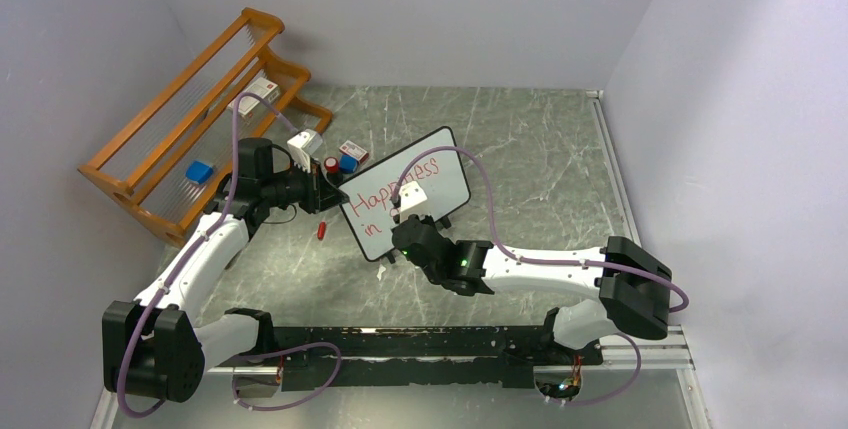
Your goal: Write a sentence on the whiteboard
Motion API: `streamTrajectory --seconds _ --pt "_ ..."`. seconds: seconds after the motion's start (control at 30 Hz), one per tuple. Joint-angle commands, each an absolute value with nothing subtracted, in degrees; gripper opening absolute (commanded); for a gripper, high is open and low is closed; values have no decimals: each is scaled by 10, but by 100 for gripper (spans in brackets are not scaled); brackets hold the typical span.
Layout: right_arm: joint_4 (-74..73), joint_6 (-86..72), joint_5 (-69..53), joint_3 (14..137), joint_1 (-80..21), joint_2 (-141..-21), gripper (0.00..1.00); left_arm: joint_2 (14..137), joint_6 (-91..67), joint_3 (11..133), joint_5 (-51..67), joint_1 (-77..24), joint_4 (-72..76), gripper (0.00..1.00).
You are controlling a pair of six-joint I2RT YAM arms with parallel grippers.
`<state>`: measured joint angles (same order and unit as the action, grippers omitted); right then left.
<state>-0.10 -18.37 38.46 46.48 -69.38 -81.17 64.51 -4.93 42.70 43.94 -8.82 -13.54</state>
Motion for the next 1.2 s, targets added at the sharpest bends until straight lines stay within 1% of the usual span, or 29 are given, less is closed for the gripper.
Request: streamTrajectory --seconds 0.0,1.17 --pt "5 -191 409 461 -692 -813 0 661 -16 417 384 -85 -187 5" --pt "39 -173 423 486 -687 -816 0 659 -15 417 385 -86 -187 5"
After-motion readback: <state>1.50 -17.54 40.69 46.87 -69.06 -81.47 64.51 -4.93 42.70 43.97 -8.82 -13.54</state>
